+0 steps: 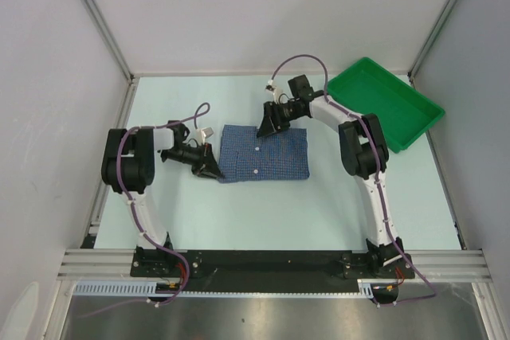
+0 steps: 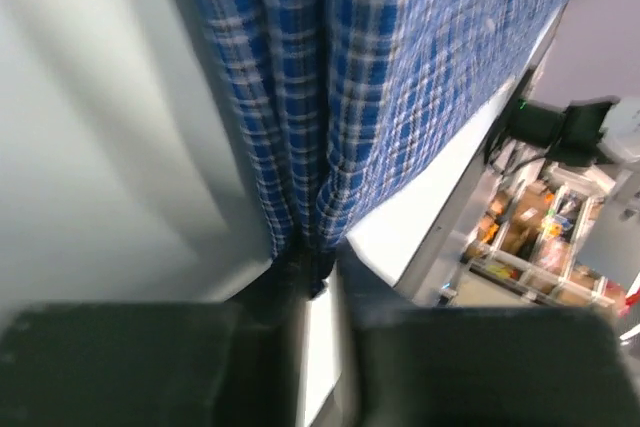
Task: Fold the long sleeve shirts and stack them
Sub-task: Fold the shirt
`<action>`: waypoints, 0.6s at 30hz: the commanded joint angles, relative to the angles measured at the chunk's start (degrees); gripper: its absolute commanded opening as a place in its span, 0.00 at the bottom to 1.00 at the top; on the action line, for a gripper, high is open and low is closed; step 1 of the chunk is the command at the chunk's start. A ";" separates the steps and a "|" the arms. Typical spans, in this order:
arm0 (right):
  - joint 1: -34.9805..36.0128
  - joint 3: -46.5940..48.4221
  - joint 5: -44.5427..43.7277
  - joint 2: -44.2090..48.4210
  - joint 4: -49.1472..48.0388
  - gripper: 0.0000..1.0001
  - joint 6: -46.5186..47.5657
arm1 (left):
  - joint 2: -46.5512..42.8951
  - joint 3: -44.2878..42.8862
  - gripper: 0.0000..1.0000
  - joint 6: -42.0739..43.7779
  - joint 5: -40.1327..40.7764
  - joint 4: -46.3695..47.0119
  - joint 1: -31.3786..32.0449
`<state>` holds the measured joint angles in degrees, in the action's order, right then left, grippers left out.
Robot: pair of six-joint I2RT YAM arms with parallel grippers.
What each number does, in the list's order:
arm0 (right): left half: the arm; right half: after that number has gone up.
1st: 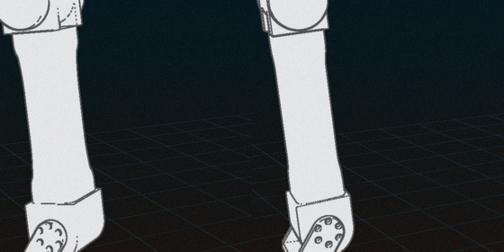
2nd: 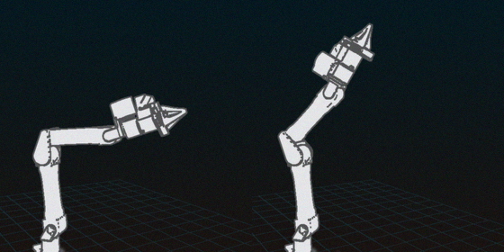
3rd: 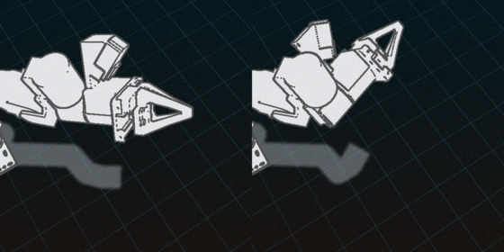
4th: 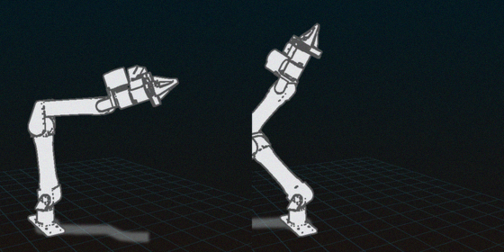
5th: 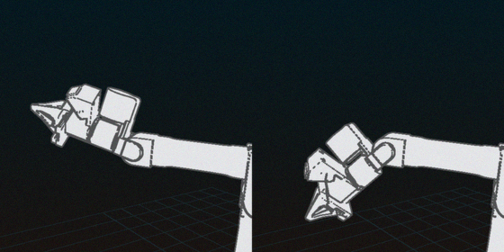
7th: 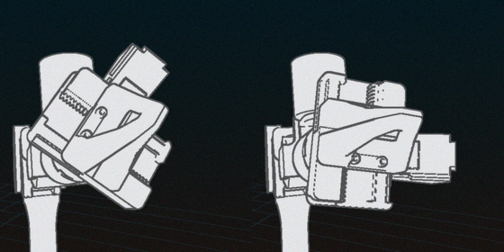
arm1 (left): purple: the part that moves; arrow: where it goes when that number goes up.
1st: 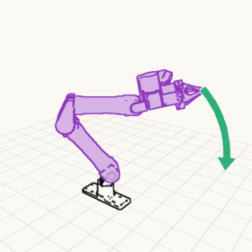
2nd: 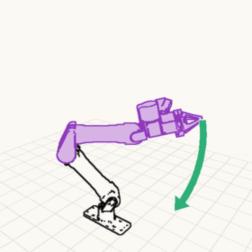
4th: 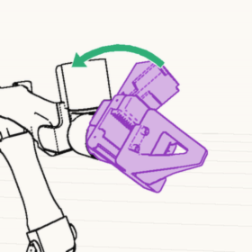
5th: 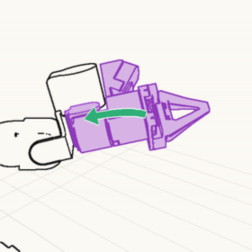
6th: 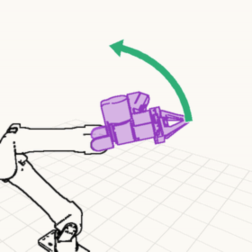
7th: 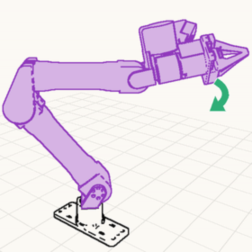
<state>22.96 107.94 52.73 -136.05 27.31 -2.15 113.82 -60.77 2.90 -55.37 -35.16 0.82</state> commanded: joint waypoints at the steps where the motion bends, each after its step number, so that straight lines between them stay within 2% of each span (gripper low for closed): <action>1: -2.47 4.03 -0.35 9.74 4.32 0.68 5.75 | -5.26 2.06 0.42 5.70 -1.38 -1.84 -0.64; 2: -3.27 3.51 -0.17 11.32 7.03 0.69 7.24 | -9.10 2.24 0.55 7.20 -2.27 -2.28 -0.64; 4: -5.20 0.62 -0.43 15.36 9.33 0.69 8.83 | -12.55 1.71 0.60 10.37 -2.81 -3.42 -2.75; 8: -11.87 -6.85 -3.85 20.12 13.02 0.66 12.60 | -15.73 -7.13 0.67 10.03 1.74 -1.06 -3.28; 10: -13.37 -9.58 -6.75 20.39 13.47 0.65 14.89 | -13.90 -11.36 0.71 10.54 5.61 0.96 -2.23; 12: -14.43 -10.21 -8.25 19.34 13.30 0.65 15.86 | -8.83 -19.44 0.72 13.17 9.75 0.79 0.39; 13: -14.61 -9.68 -8.08 17.76 12.60 0.64 15.60 | -6.27 -22.43 0.73 13.97 10.72 -0.60 2.15; 14: -14.61 -9.33 -8.08 16.96 12.16 0.64 15.34 | -3.98 -29.07 0.74 15.02 12.21 -2.01 3.04; 15: -14.70 -8.89 -7.21 16.17 11.72 0.64 15.25 | 0.39 -32.01 0.75 16.34 12.83 -2.89 3.83; 18: -14.52 -5.38 -5.36 11.87 10.22 0.63 14.55 | 5.43 -40.99 0.79 21.07 15.98 -5.88 6.82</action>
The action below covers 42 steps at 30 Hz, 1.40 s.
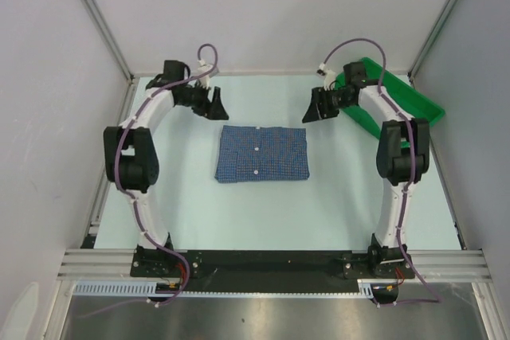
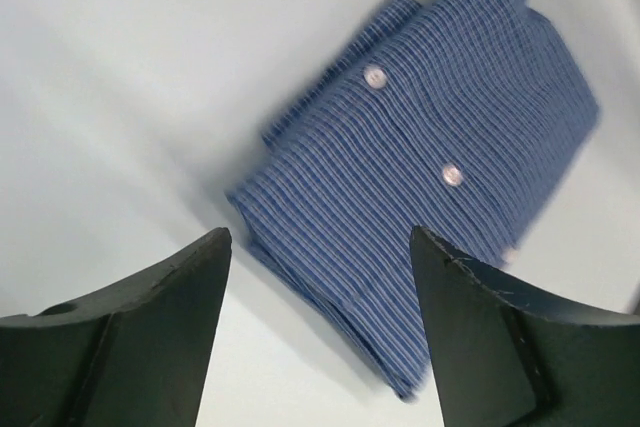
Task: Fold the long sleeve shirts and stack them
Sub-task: Fold the shirt
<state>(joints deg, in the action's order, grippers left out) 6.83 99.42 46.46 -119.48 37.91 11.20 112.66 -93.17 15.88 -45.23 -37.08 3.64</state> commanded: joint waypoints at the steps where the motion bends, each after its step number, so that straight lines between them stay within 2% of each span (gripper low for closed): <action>1: 1.78 4.46 1.00 -5.93 -0.38 0.63 0.84 | 8.87 -9.92 0.79 9.16 6.55 -4.14 5.05; 9: 3.45 12.38 1.88 -14.81 0.23 0.65 3.82 | 16.18 -15.29 0.80 13.38 10.34 -5.63 6.91; 10: 4.06 12.47 1.88 -15.16 0.23 0.62 4.26 | 16.62 -15.38 0.77 13.74 9.73 -6.24 6.99; 11: 4.33 12.56 1.88 -15.52 0.49 0.50 5.22 | 17.23 -16.16 0.74 14.18 9.29 -7.12 7.00; 12: 4.51 13.25 2.06 -15.95 0.93 0.42 5.49 | 17.41 -16.69 0.69 14.44 8.59 -9.22 6.91; 13: 4.86 13.35 2.41 -16.05 1.72 0.34 5.58 | 17.33 -16.87 0.58 14.36 7.54 -9.93 6.65; 14: 5.12 13.26 3.02 -15.96 1.73 0.21 5.59 | 16.89 -16.35 0.52 14.53 6.66 -10.38 6.47; 15: 5.30 13.00 3.20 -15.00 1.73 0.15 5.59 | 15.85 -16.00 0.44 14.44 6.04 -11.08 6.21; 16: 5.30 12.56 3.38 -14.38 1.73 0.09 5.50 | 15.31 -15.82 0.26 14.27 5.25 -11.43 5.51; 17: 5.47 12.47 3.73 -13.77 1.73 0.00 5.41 | 14.79 -15.56 0.18 14.01 3.85 -11.87 5.15; 19: 5.39 11.68 4.25 -11.14 1.03 0.00 3.92 | 12.42 -15.21 0.04 12.86 2.79 -12.40 4.19; 20: 5.47 11.24 4.69 -10.17 0.42 0.00 3.13 | 11.45 -14.07 0.01 12.51 2.26 -12.32 4.01; 24: 5.74 8.43 4.96 -5.42 -3.80 0.00 -0.47 | 6.35 -10.46 0.00 12.51 1.29 -11.88 2.95; 27: 6.70 7.63 4.17 -5.50 -5.21 0.00 -0.66 | 4.94 -7.83 0.00 12.86 2.77 -11.35 2.17; 33: 7.94 10.79 0.57 -12.96 -6.97 0.00 -1.97 | 10.29 -5.54 0.00 11.37 7.08 -10.38 -1.00; 35: 7.94 11.76 -2.06 -15.50 -7.59 0.00 -3.11 | 13.09 -6.94 0.00 10.49 8.49 -10.12 -1.70; 40: 6.53 11.68 -6.37 -16.57 -9.34 0.00 -3.47 | 16.89 -10.80 0.09 7.59 8.50 -8.54 -1.71; 42: 6.09 11.68 -8.13 -16.49 -9.70 0.00 -3.99 | 17.85 -12.04 0.09 6.54 8.84 -7.74 -1.71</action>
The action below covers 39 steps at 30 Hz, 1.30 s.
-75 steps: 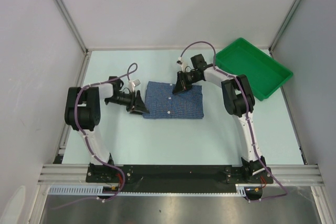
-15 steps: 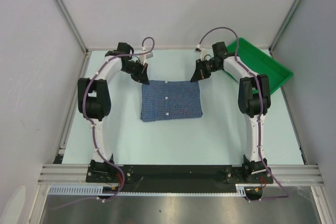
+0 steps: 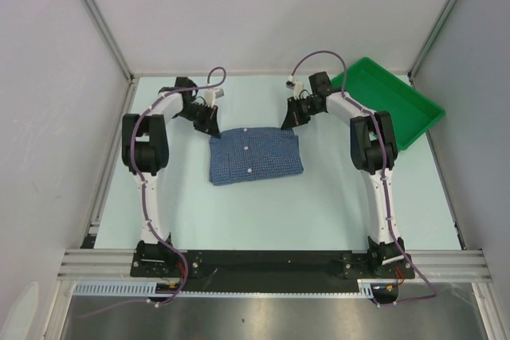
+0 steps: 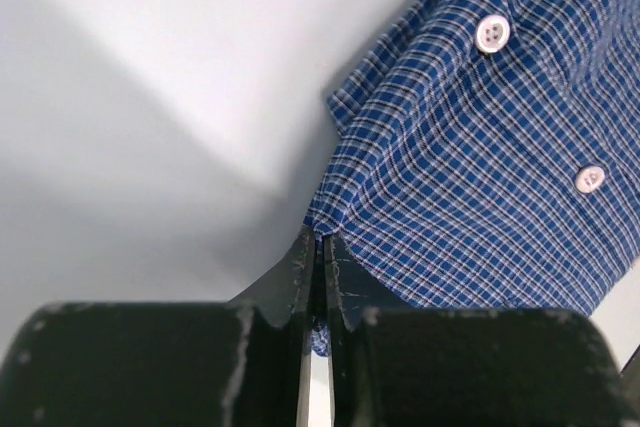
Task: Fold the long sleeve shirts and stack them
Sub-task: Fold the shirt
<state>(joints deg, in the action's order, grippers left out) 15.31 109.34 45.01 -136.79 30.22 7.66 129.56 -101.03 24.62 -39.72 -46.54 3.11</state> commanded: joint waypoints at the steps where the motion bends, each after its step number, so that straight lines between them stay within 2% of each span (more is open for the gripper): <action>1: -2.48 1.49 -8.09 1.00 -2.27 0.00 -0.54 | 1.22 -4.61 0.08 -2.30 3.16 1.81 -1.18; 6: -5.02 0.09 -7.93 4.07 -2.97 0.00 -1.59 | 0.26 -5.67 0.01 -2.82 1.14 2.25 -0.83; 12: -6.87 -2.20 -6.08 9.44 0.10 0.00 0.07 | -5.63 -3.12 0.00 -2.83 -0.27 3.13 0.57; 19: -7.66 -5.98 -8.44 9.79 0.55 0.00 2.09 | -1.33 -5.57 0.00 -3.09 1.31 3.13 2.25; 23: -7.66 -6.69 -11.08 7.95 -1.82 0.00 2.45 | 2.27 -7.15 0.02 -4.14 4.12 3.57 2.16; 26: -7.66 -5.81 -13.72 6.36 -2.09 0.00 2.45 | 4.03 -9.09 0.13 -5.63 5.27 3.65 1.90; 27: -7.75 -5.46 -14.60 6.62 -1.92 0.14 2.97 | 4.21 -9.62 0.30 -6.59 5.18 3.65 1.29; 29: -8.54 -2.74 -13.99 7.50 2.53 0.33 3.93 | 2.20 -9.36 0.41 -8.36 0.39 3.13 0.14; 30: -8.98 -1.42 -11.90 8.72 4.48 0.43 4.55 | -2.86 -8.14 0.53 -9.15 -2.09 3.91 -1.60; 31: -9.59 -0.71 -10.05 11.87 6.33 0.64 4.56 | -5.86 -3.60 0.59 -11.24 -4.55 7.05 -2.58; 32: -10.73 -1.32 -8.21 14.34 8.35 0.75 4.03 | -9.81 -0.60 0.85 -12.05 -9.01 8.82 -4.41; 33: -11.18 -2.45 -3.84 18.88 8.80 0.97 2.20 | -16.38 5.17 0.92 -12.84 -10.01 10.58 -4.61; 35: -10.75 -9.29 2.40 24.09 7.41 1.00 -1.31 | -22.39 11.00 0.99 -12.84 -14.47 10.42 -3.65; 36: -9.96 -12.28 4.45 26.38 5.83 1.00 -4.46 | -24.68 17.30 0.99 -15.11 -15.81 10.42 -3.56; 38: -7.33 -23.66 9.18 32.54 -3.81 1.00 -15.62 | -30.75 24.18 0.99 -18.28 -20.45 12.34 1.95; 39: -4.18 -27.56 10.43 34.12 -7.42 1.00 -19.40 | -32.60 31.00 1.00 -23.69 -21.87 17.66 3.81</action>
<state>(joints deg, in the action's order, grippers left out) 3.62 94.41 42.94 -114.24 33.69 3.55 108.12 -83.88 11.38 -48.62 -37.19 -2.26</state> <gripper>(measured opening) 0.993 0.994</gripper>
